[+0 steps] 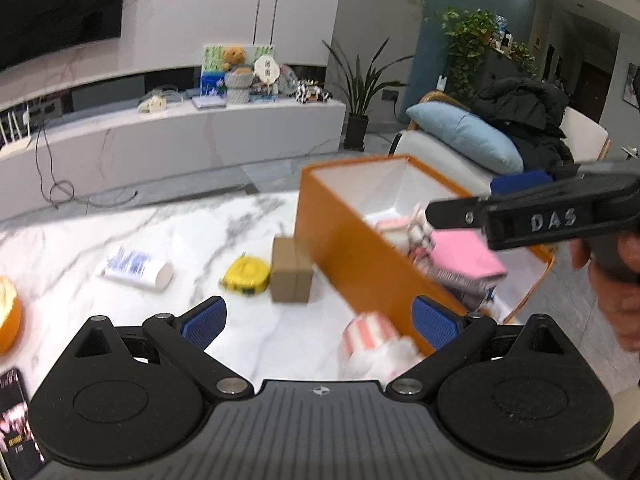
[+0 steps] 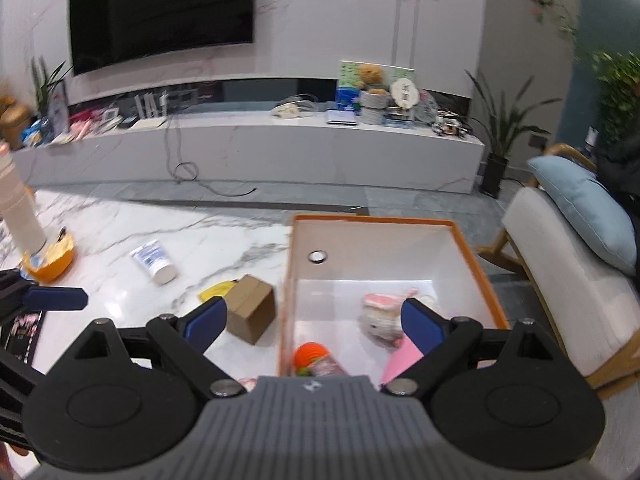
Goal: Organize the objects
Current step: 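Grasp the white plush with the red-striped hat with the left tool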
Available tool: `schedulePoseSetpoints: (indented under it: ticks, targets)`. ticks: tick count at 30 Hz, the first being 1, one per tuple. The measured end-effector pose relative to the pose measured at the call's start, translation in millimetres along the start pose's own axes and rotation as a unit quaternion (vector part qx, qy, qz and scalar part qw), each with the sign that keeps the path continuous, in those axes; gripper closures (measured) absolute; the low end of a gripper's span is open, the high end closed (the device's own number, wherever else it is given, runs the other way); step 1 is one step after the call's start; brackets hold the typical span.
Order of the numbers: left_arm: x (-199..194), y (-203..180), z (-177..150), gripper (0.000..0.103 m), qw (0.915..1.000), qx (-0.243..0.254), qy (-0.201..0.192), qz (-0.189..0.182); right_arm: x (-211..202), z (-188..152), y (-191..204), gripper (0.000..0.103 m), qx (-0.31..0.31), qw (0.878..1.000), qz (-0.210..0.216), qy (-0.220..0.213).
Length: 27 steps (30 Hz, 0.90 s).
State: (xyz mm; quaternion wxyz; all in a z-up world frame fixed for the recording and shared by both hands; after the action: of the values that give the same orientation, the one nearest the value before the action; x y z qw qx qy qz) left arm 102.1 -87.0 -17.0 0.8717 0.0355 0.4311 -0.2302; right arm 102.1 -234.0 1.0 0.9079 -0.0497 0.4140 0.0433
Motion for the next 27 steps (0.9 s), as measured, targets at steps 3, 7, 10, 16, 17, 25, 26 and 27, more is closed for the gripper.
schedulePoseSetpoints:
  ticks: [3,7,10,16,17,25,26,27]
  targets:
    - [4.1,11.4,-13.2,0.000,0.9999,-0.007,0.010,-0.002,6.2,-0.3,17.5,0.009,-0.024,1.000,-0.001,0.008]
    - [10.8,25.5,-22.9,0.000,0.9998,-0.009,0.020,0.001,15.7,0.8,37.1,0.009,-0.048,0.999,-0.003,0.019]
    - [19.1,38.3,-26.9,0.000,0.9993,-0.012,0.033,0.007,23.0,-0.4,50.9,0.009,-0.064,0.998,-0.002,0.027]
    - [27.9,58.3,-35.7,0.000,0.9986,-0.021,0.045,0.016,35.9,-3.0,71.7,0.009,-0.093,0.995,-0.004,0.046]
    - [28.9,60.6,-38.1,0.000,0.9985,-0.019,0.049,0.016,38.1,-5.7,75.6,0.009,-0.101,0.993,-0.002,0.055]
    - [26.6,31.6,-53.8,0.000,0.9989,0.045,0.016,-0.007,52.9,-23.0,84.9,0.010,-0.137,0.986,-0.026,0.088]
    - [25.9,22.7,-55.9,0.000,0.9984,0.050,0.013,-0.023,52.9,-20.1,80.8,0.010,-0.128,0.988,-0.029,0.086]
    - [25.4,15.2,-57.5,0.000,0.9978,0.055,0.011,-0.037,53.1,-17.6,76.4,0.010,-0.117,0.989,-0.030,0.084]
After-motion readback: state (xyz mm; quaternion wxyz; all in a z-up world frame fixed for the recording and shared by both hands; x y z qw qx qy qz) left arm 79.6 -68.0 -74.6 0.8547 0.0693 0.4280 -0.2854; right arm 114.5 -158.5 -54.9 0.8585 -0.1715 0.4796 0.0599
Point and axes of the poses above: each gripper's, at about its wrist camera, not at the fingertips, and x roughly the way its jaws point, y to its left, z to its top, the point moved 6 cm from there along x, roughly the way its jaws point, and after that the axes turned 12 degrees about y, right-handed, at the moved point
